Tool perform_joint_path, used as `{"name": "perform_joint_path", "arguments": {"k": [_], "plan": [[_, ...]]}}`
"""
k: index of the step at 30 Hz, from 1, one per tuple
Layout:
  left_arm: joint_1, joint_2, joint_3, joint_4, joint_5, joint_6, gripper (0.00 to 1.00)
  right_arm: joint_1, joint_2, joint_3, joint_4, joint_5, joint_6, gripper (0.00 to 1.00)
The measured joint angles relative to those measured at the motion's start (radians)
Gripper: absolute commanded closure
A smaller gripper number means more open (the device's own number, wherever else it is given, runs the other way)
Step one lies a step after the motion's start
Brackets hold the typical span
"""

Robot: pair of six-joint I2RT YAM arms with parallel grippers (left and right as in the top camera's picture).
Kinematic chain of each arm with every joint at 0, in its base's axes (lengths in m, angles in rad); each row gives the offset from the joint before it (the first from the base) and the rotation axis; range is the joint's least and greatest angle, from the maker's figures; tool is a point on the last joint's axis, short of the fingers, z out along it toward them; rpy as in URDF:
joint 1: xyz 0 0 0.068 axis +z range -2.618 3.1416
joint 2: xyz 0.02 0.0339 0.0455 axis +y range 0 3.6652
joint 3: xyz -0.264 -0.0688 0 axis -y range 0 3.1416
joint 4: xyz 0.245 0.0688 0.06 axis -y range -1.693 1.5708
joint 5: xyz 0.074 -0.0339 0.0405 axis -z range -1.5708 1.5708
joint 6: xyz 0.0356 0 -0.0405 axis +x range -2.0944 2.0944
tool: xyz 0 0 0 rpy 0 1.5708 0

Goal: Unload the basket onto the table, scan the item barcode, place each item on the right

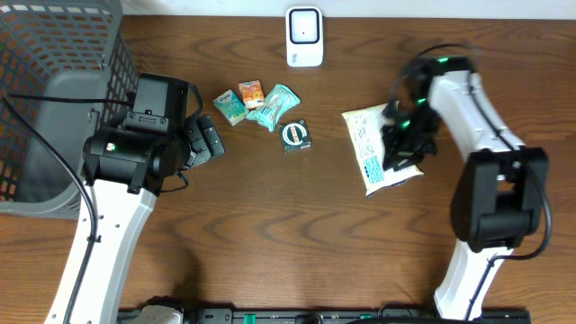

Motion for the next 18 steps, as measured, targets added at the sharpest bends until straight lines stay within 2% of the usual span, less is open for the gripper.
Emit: {"name": "perform_joint_path", "arguments": {"k": [8, 12, 14, 18], "plan": [[0.0, 0.0, 0.0, 0.0, 0.0, 0.0, 0.02, 0.108, 0.0, -0.093, 0.097, 0.195, 0.062, 0.68], [0.0, 0.0, 0.0, 0.0, 0.0, 0.0, 0.02, 0.101, 0.0, -0.144, 0.169, 0.309, 0.136, 0.66], [0.0, 0.0, 0.0, 0.0, 0.0, 0.0, 0.02, 0.085, 0.0, -0.151, 0.21, 0.362, 0.171, 0.59], [0.0, 0.0, 0.0, 0.0, 0.0, 0.0, 0.02, 0.039, 0.0, -0.143, 0.335, 0.441, 0.177, 0.56]]}}
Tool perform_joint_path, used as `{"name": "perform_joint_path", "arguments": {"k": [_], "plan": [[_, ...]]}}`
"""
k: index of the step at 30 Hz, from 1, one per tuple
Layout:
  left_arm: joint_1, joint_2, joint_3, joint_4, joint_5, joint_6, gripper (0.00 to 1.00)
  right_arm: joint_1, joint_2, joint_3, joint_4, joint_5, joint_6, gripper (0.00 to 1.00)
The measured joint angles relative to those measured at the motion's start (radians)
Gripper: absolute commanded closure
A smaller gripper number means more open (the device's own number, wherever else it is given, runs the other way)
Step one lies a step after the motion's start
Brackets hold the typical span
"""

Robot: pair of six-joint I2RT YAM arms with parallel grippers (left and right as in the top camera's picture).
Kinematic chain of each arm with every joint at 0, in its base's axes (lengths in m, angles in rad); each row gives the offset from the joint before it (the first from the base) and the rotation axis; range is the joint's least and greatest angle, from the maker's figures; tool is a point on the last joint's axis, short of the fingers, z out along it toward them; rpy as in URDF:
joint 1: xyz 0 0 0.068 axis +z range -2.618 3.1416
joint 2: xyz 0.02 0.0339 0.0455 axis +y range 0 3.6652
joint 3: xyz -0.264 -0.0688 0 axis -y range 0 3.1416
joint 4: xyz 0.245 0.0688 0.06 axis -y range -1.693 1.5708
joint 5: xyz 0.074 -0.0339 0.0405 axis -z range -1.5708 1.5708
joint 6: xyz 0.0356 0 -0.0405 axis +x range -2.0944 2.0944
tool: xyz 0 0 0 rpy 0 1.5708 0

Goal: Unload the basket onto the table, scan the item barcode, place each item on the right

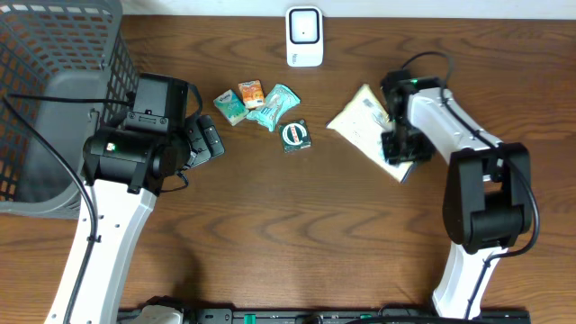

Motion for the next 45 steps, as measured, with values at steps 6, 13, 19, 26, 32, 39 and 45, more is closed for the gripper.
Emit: {"name": "perform_joint_path", "arguments": {"k": [6, 13, 19, 26, 32, 39, 45], "plan": [[0.0, 0.0, 0.0, 0.0, 0.0, 0.0, 0.03, -0.05, 0.0, 0.134, 0.08, -0.031, -0.003, 0.52], [0.0, 0.0, 0.0, 0.0, 0.0, 0.0, 0.02, -0.049, 0.0, 0.24, 0.069, -0.175, -0.005, 0.72], [0.0, 0.0, 0.0, 0.0, 0.0, 0.0, 0.02, -0.035, 0.0, 0.243, 0.12, -0.37, -0.006, 0.84], [0.0, 0.0, 0.0, 0.0, 0.0, 0.0, 0.02, 0.016, 0.0, 0.209, 0.225, -0.364, 0.018, 0.86], [0.0, 0.0, 0.0, 0.0, 0.0, 0.0, 0.02, 0.029, 0.0, 0.037, 0.341, -0.237, 0.097, 0.83], [0.0, 0.0, 0.0, 0.0, 0.0, 0.0, 0.02, 0.032, -0.026, -0.042, 0.423, -0.176, 0.105, 0.62], [0.0, 0.0, 0.0, 0.0, 0.0, 0.0, 0.02, 0.031, -0.029, -0.01, 0.298, -0.121, 0.099, 0.58]]}}
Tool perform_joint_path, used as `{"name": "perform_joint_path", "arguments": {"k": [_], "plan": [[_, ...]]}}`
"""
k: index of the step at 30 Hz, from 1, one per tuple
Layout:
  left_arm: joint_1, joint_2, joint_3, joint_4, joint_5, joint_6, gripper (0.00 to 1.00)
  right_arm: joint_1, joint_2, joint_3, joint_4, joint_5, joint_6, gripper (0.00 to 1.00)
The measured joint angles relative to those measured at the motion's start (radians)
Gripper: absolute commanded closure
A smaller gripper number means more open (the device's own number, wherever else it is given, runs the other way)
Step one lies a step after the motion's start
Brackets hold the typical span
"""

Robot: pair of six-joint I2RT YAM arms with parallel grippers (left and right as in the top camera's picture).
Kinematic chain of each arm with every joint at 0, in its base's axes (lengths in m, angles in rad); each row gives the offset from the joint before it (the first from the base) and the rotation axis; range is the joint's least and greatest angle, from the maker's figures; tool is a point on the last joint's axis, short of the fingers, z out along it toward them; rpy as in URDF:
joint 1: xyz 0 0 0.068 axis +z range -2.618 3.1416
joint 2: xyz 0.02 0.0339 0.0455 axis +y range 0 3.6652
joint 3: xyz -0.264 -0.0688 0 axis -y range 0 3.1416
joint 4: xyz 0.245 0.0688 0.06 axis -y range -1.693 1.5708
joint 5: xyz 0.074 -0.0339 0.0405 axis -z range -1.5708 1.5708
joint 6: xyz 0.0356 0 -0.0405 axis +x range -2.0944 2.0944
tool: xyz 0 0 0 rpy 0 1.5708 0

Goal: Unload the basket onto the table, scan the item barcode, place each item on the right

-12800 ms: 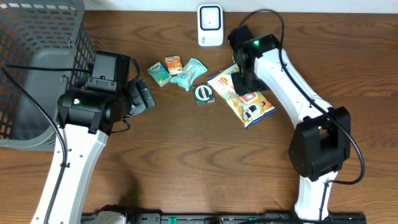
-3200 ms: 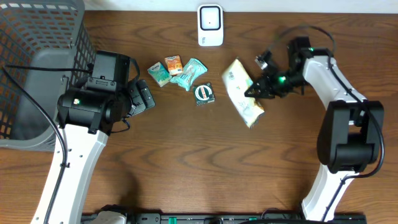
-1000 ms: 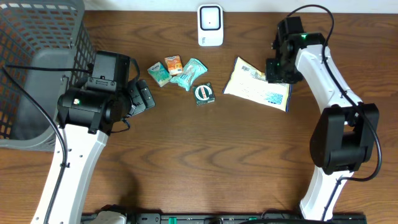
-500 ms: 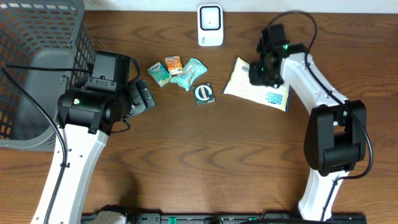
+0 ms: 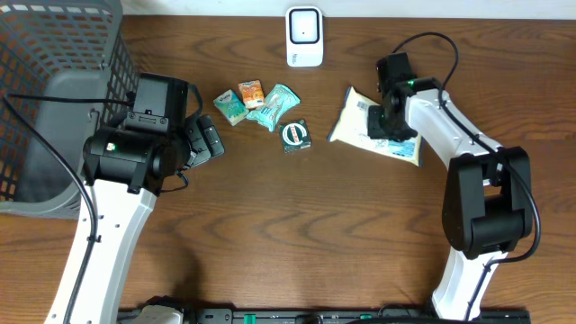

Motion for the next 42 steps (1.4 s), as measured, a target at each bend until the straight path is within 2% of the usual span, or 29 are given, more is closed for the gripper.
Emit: {"name": "perform_joint_path", "arguments": {"k": [7, 22, 24, 26, 27, 30, 35, 40, 42], "plan": [[0.0, 0.0, 0.0, 0.0, 0.0, 0.0, 0.03, 0.002, -0.003, 0.06, -0.127, 0.032, -0.014, 0.56], [0.0, 0.0, 0.0, 0.0, 0.0, 0.0, 0.02, 0.031, -0.041, 0.098, -0.085, -0.132, -0.019, 0.56], [0.0, 0.0, 0.0, 0.0, 0.0, 0.0, 0.03, 0.031, -0.055, 0.107, -0.08, -0.147, -0.018, 0.48], [0.0, 0.0, 0.0, 0.0, 0.0, 0.0, 0.03, 0.031, -0.081, 0.112, -0.06, -0.157, -0.015, 0.28], [0.0, 0.0, 0.0, 0.0, 0.0, 0.0, 0.02, 0.031, -0.09, 0.114, -0.048, -0.161, -0.013, 0.23], [0.0, 0.0, 0.0, 0.0, 0.0, 0.0, 0.02, 0.032, -0.11, 0.127, -0.013, -0.171, -0.008, 0.21], [0.0, 0.0, 0.0, 0.0, 0.0, 0.0, 0.02, 0.055, -0.112, 0.127, 0.051, -0.174, 0.006, 0.25], [0.0, 0.0, 0.0, 0.0, 0.0, 0.0, 0.02, 0.113, -0.109, 0.127, 0.088, -0.134, 0.01, 0.45], [0.0, 0.0, 0.0, 0.0, 0.0, 0.0, 0.02, 0.142, -0.101, 0.127, 0.091, -0.094, 0.013, 0.46]]}}
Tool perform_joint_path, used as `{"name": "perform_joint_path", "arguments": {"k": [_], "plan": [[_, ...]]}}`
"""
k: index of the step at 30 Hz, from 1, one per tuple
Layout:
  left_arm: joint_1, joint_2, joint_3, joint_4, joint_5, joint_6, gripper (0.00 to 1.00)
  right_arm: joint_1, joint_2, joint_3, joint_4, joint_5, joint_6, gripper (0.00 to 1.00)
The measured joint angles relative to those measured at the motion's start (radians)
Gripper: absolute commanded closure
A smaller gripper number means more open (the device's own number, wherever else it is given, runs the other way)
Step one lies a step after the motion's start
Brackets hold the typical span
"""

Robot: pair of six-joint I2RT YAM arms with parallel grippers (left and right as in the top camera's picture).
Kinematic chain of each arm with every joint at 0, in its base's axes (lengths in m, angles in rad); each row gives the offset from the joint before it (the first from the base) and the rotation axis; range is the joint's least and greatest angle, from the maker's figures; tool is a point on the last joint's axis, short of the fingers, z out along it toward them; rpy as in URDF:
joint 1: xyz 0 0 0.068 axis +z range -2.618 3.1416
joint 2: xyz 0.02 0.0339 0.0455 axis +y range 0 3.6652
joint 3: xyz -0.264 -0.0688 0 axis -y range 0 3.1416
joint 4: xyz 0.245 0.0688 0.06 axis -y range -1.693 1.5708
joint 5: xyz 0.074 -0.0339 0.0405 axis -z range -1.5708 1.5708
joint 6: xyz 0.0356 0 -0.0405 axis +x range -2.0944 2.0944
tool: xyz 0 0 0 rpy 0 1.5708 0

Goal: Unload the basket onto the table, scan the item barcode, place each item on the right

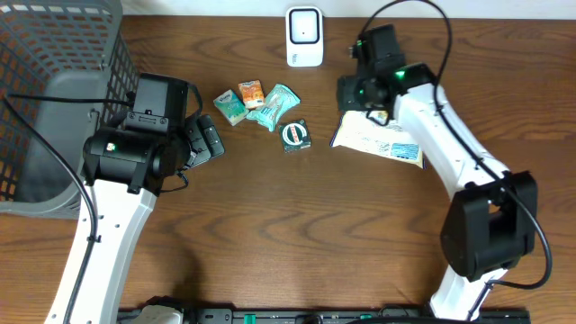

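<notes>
A white snack bag (382, 139) with blue print lies slanted right of the table's centre, its upper left edge under my right gripper (357, 93). That gripper looks shut on the bag's edge, though the wrist hides the fingertips. The white barcode scanner (304, 36) stands at the far edge, a short way up and to the left of the right gripper. At the left, my left gripper (207, 138) rests low beside the small packets, its dark fingers apart and holding nothing.
Several small items lie between the arms: a teal packet (229, 106), an orange packet (251, 93), a larger teal packet (274, 105) and a round dark-green pack (295, 135). A grey mesh basket (54, 54) fills the far left corner.
My right gripper has moved up and to the left, closer to the scanner. The bag has come with it and turned a little. The left arm has not moved.
The bag first lay at the right with my right gripper on its lower right part. It was then turned and carried leftwards in steps. The gripper now holds its upper left edge close to the scanner. The left arm stayed still throughout.
</notes>
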Motion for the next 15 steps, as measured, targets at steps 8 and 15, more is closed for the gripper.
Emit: {"name": "perform_joint_path", "arguments": {"k": [8, 15], "plan": [[0.0, 0.0, 0.0, 0.0, 0.0, 0.0, 0.02, 0.085, 0.125, 0.0, 0.035, 0.074, 0.002, 0.43], [0.0, 0.0, 0.0, -0.001, 0.0, 0.0, 0.02, 0.095, 0.188, 0.0, -0.101, 0.182, -0.001, 0.42]]}}
